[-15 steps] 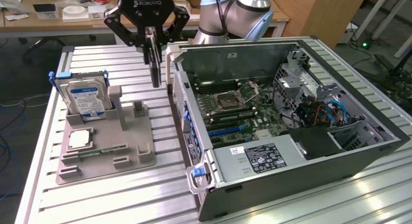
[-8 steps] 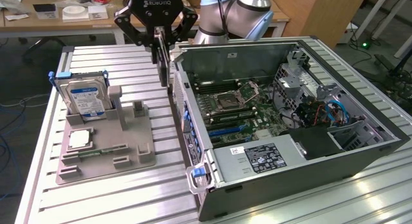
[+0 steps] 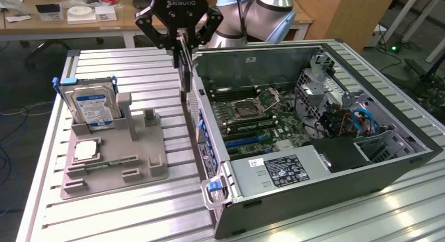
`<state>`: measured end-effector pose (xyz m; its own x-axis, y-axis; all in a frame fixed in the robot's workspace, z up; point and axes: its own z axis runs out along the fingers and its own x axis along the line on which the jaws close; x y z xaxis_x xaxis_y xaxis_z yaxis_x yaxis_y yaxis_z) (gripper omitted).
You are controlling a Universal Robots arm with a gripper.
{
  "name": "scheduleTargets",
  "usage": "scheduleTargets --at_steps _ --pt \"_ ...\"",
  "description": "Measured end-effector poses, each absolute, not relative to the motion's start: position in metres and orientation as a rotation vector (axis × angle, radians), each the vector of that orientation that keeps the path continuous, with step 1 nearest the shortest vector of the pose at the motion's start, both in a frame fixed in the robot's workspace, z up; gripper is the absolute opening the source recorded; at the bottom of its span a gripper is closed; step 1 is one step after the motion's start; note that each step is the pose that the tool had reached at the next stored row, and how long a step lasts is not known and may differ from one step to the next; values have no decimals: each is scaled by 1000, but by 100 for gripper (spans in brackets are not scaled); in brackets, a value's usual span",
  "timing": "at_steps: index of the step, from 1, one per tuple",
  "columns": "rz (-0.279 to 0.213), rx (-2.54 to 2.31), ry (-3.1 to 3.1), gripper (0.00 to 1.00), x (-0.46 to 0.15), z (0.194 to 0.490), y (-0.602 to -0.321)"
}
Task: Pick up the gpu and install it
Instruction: 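Pick up the gpu and move the gpu toward the slot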
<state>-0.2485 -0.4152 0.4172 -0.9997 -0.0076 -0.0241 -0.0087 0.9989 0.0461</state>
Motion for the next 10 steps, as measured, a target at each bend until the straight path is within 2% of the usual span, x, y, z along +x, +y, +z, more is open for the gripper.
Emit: scheduleTargets --at_steps 10 --pt "72 -13 3117 28 -233 417 -415"
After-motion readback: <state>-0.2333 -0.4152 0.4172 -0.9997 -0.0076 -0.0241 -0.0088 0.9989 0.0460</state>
